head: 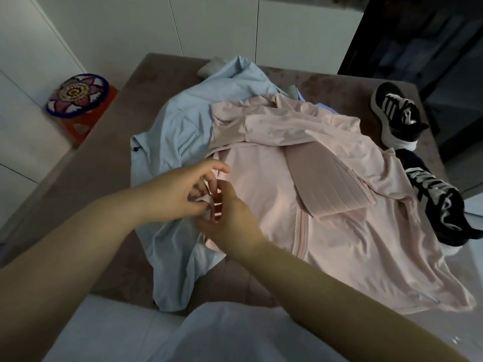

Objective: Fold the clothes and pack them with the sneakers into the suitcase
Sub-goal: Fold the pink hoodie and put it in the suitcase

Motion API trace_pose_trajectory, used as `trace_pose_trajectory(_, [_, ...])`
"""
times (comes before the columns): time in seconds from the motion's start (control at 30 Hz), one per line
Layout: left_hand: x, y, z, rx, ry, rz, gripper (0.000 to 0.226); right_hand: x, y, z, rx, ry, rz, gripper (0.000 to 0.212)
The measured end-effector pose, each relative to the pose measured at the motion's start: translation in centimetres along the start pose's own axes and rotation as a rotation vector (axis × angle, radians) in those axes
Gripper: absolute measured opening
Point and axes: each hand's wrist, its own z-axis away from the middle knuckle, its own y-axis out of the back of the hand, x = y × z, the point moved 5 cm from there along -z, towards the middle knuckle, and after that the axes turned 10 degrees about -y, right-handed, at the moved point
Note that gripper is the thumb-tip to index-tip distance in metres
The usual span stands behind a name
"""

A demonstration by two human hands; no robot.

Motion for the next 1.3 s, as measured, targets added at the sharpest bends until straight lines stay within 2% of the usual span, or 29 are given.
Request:
trace_pose_trajectory(0.07, [-0.5,0.9,-0.3,0.025,0.013,0.078,0.066,0.1,0.5,-0.9,0.119,-0.022,-0.025,0.025])
trace_pose_trajectory(0.13, [-1.3,1.9,-0.7,0.018,0.038,0.158,0.064,0.8,1.4,-1.3,0.170,-0.014,-0.083,0.011])
trace_pose_trajectory(0.2, [-2.8,2.9,-1.7,-0.005,0.066,0.151,0.069,1.2,2.5,-0.9,0.186,-0.034,-0.226,0.014])
trace_pose_trajectory(0.27, [-5.6,3.4,-3.6,-0.008,0.140,0.034,0.069,1.1,3.9,-0.1,0.241,-0.033,-0.381,0.019])
trace_pose_trajectory(0.37, [-10.3,4.6,-7.8,0.182,0.249,-0.066,0.054,1.4,6.3,1.3,0.358,-0.009,-0.527,0.018])
trace_pose_trajectory(0.47, [-12.8,5.3,-12.2,0.398,0.443,0.017,0.044,2.2,7.8,2.3,0.411,-0.026,-0.555,0.017])
trace_pose_trajectory(0.57, [-13.5,5.8,-15.5,0.514,0.610,0.051,0.056,2.9,8.0,2.7,0.352,-0.046,-0.591,0.018])
trace_pose_trajectory(0.63, [-13.6,5.7,-16.9,0.576,0.654,0.212,0.054,3.3,7.4,2.8,0.258,-0.068,-0.592,0.010])
trace_pose_trajectory(0.73, [-13.1,5.5,-18.3,0.529,0.703,0.185,0.046,3.8,6.0,2.9,0.090,-0.069,-0.561,0.008])
trace_pose_trajectory(0.8, [-12.7,6.0,-18.9,0.514,0.719,0.144,0.049,3.8,5.6,3.1,0.022,-0.068,-0.561,0.006])
trace_pose_trajectory(0.9, [-11.5,8.2,-19.3,0.552,0.647,0.134,0.050,3.8,6.1,3.9,0.041,-0.073,-0.581,0.006])
trace_pose_trajectory(1.03, [-8.5,10.9,-20.6,0.700,0.448,0.256,0.042,4.5,9.2,6.0,0.269,-0.021,-0.637,0.013])
trace_pose_trajectory(1.1, [-4.1,11.1,-22.4,0.686,0.322,0.240,0.030,5.4,11.5,7.7,0.405,-0.008,-0.689,0.017])
trace_pose_trajectory(1.13, [-1.6,10.8,-23.6,0.662,0.250,0.250,0.036,5.9,12.7,8.7,0.474,-0.002,-0.716,0.018])
trace_pose_trajectory(1.23, [6.0,8.4,-27.5,0.596,0.093,0.167,0.083,8.4,16.5,12.2,0.725,-0.015,-0.792,0.018])
trace_pose_trajectory(1.3, [11.0,5.3,-30.4,0.505,0.019,-0.049,0.086,11.4,18.8,14.9,0.920,-0.104,-0.774,0.026])
